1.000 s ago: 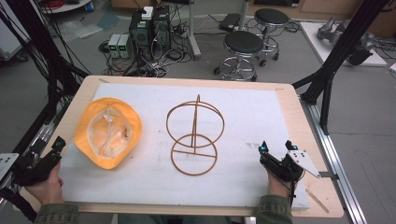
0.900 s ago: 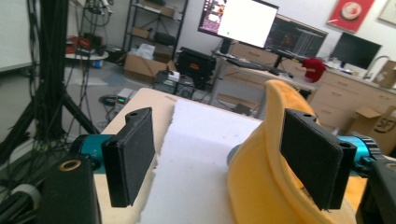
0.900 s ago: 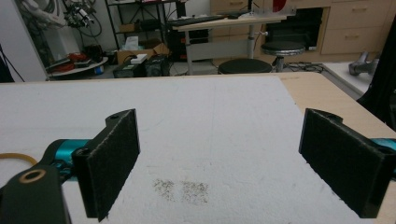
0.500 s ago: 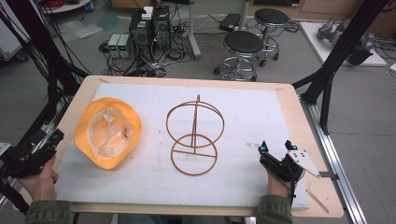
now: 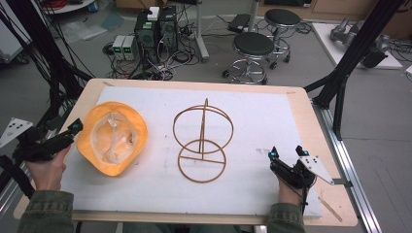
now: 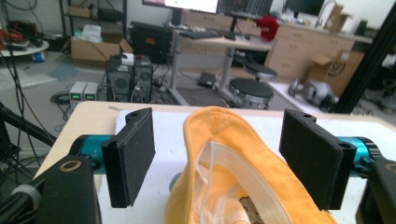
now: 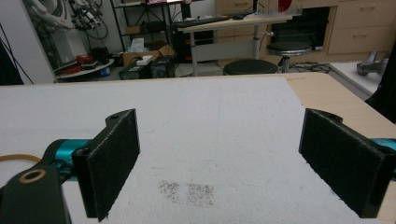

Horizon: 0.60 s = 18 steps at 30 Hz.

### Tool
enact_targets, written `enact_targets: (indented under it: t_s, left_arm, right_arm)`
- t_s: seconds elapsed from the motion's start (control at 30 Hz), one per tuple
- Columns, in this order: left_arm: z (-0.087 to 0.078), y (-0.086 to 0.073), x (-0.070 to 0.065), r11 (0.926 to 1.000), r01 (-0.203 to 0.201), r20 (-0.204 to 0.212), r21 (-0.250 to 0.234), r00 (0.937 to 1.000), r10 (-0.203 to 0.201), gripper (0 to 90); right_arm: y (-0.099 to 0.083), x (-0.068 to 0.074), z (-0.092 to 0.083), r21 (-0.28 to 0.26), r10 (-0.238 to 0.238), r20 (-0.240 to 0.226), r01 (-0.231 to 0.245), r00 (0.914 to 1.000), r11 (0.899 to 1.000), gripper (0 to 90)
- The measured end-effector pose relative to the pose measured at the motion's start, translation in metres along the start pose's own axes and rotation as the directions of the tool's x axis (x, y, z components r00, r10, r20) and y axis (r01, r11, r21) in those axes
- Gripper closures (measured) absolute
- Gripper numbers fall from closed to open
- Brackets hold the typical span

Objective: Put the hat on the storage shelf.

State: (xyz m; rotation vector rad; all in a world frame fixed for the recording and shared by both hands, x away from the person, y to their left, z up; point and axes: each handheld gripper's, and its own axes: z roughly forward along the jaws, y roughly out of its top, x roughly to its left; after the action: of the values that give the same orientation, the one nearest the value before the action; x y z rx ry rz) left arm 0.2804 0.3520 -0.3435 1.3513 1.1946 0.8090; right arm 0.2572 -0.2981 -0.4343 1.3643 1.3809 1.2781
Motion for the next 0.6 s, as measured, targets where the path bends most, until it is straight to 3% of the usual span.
enact_targets:
  t_s: [0.1, 0.27, 0.6]
  left_arm:
    - [0.009, 0.0, 0.0, 0.9992, -0.012, 0.0, 0.039, 0.9999, 0.012, 26.8]
    - [0.03, -0.006, 0.005, 0.9912, -0.003, -0.018, 0.132, 0.9998, 0.006, 26.8]
    - [0.04, -0.019, 0.015, 0.9849, 0.038, -0.043, 0.169, 0.9986, -0.031, 26.8]
  right_arm:
    - [0.0, 0.0, 0.0, 0.0, -0.002, -0.002, 0.002, 1.0, 1.0, 11.2]
    - [0.0, 0.0, 0.0, 0.0, -0.002, -0.007, 0.002, 1.0, 1.0, 11.2]
    - [0.0, 0.001, 0.001, 0.008, -0.007, -0.015, 0.007, 0.9999, 1.0, 11.2]
